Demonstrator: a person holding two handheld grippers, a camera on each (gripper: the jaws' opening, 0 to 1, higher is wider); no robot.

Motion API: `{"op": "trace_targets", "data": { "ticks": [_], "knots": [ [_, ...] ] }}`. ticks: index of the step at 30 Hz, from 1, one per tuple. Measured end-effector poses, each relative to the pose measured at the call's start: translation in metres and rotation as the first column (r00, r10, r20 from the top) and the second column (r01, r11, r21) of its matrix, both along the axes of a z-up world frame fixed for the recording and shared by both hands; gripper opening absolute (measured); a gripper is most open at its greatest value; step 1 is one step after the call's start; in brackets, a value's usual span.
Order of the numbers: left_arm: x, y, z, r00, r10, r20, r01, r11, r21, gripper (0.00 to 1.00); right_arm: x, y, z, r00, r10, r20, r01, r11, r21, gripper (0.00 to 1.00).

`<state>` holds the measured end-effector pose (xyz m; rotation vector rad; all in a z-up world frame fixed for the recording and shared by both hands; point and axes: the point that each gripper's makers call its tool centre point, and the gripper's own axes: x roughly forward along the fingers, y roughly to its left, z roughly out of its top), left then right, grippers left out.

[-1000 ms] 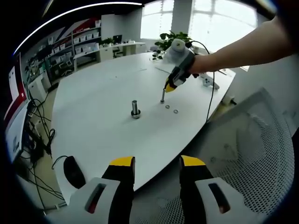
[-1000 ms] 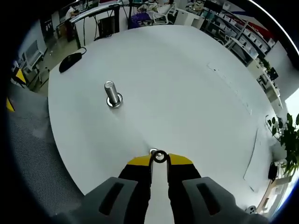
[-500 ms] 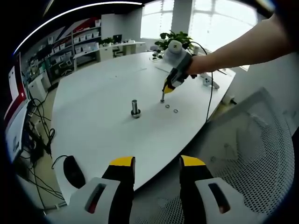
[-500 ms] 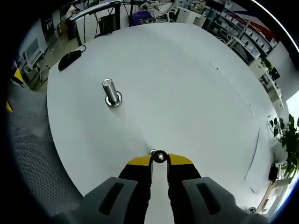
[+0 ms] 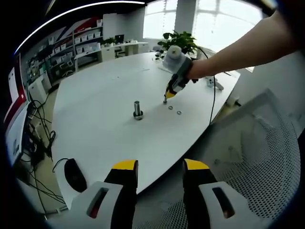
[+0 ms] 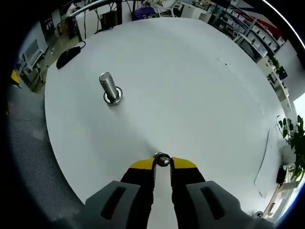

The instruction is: Place the washer onto the threaded stud by aligning its center hole with the stud, sliding it down to the base, and recovering from edge contact or off-axis alignment until the washer reaches the visible bottom stop.

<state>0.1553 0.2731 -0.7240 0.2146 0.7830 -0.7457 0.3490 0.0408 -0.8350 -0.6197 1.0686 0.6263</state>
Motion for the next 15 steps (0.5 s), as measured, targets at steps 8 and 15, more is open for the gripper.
{"op": "trace_targets", "data": {
  "ticks": [8,15],
  "knots": [
    [-0.001,0.0,-0.001,1.0,-0.002,-0.005,0.002,1.0,0.002,0.35,-0.001,0.001,-0.019,0.999,-0.019,-0.031,0.019,1.0,-0.002,0.14],
    [-0.001,-0.001,-0.002,1.0,-0.005,-0.009,0.005,1.0,0.005,0.35,-0.002,0.002,-0.021,0.999,-0.028,-0.039,0.028,1.0,-0.003,0.15]
  ]
}}
